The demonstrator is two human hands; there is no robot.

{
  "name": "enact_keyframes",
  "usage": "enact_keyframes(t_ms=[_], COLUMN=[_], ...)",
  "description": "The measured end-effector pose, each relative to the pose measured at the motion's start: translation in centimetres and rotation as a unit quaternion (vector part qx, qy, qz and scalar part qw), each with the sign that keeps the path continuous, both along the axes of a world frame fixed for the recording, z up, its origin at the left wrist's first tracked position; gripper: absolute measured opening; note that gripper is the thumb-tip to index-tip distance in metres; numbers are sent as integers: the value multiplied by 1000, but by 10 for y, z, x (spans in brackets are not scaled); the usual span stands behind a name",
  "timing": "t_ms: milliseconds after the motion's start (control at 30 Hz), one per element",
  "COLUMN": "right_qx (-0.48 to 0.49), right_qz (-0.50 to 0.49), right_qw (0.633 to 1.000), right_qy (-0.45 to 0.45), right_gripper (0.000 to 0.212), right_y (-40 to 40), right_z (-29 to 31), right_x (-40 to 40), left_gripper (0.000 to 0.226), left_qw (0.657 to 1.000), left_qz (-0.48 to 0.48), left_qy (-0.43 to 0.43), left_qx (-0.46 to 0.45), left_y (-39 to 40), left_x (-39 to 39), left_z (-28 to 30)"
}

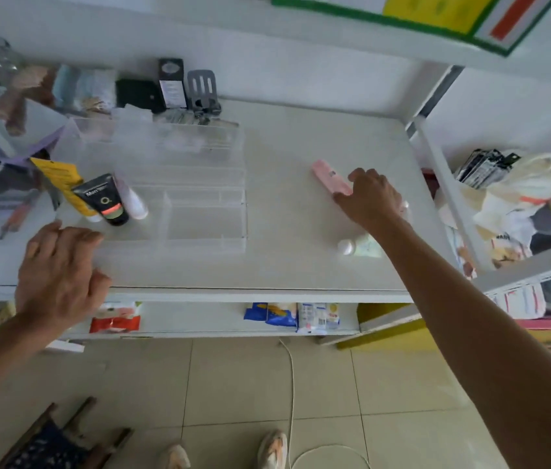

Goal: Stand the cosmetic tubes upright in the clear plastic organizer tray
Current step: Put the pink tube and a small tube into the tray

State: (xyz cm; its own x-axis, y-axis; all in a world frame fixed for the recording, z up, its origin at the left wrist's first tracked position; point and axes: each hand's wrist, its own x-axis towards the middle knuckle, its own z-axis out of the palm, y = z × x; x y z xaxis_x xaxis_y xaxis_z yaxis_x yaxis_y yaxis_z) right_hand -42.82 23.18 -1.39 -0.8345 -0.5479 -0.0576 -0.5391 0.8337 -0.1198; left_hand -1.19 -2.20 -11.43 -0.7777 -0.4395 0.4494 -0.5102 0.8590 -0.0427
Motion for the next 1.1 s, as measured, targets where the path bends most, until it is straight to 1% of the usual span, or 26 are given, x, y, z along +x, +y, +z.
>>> enact_keyframes(t_ms=[67, 167, 267, 367, 467, 533, 600, 667, 733, 800, 833, 867, 1000, 1100], right_qx=[7, 1, 22, 19, -33, -72, -107, -179, -276, -343, -352, -348, -320, -314], right_qz=[16, 20, 25, 16, 25, 54, 86, 120, 166, 212, 225, 235, 245, 245], right_qw=[1000, 999, 995, 995, 993, 987, 982, 971, 947, 909, 897, 892, 895, 899], right_qy=[3, 49, 93, 98, 112, 131, 131, 100, 7, -104, -146, -168, -189, -181], right_gripper=[54, 51, 45, 39, 38, 34, 29, 27, 22, 15, 13, 12, 10, 14], right_y=[-1, 2, 0, -4, 1, 0, -8, -22, -40, -66, -81, -95, -147, -168], right_z=[-11, -21, -19, -4, 20, 37, 53, 66, 75, 75, 71, 65, 36, 32], right_x=[-3, -5, -3, 3, 19, 38, 62, 87, 112, 134, 145, 154, 176, 180], left_gripper=[53, 55, 57, 57, 56, 56, 57, 56, 54, 54, 54, 54, 53, 54], left_qw=[1000, 999, 998, 998, 999, 999, 999, 999, 998, 998, 997, 997, 997, 998], left_qz=[9, 25, 37, 32, 15, 11, 13, 14, 11, 11, 11, 11, 11, 7], left_qy=[-8, -30, -46, -48, -42, -42, -43, -45, -53, -62, -66, -70, -65, -59], left_qx=[-5, 11, 23, 22, 19, 22, 21, 19, 22, 29, 33, 38, 34, 23], left_y=[2, 1, 2, 3, 1, 0, 0, 0, 0, 0, 0, 0, -1, -3], left_x=[2, 3, 2, 3, 1, 2, 4, 4, 4, 4, 3, 3, 3, 4], left_z=[-1, 0, 3, 5, 5, 5, 6, 7, 9, 12, 12, 12, 11, 10])
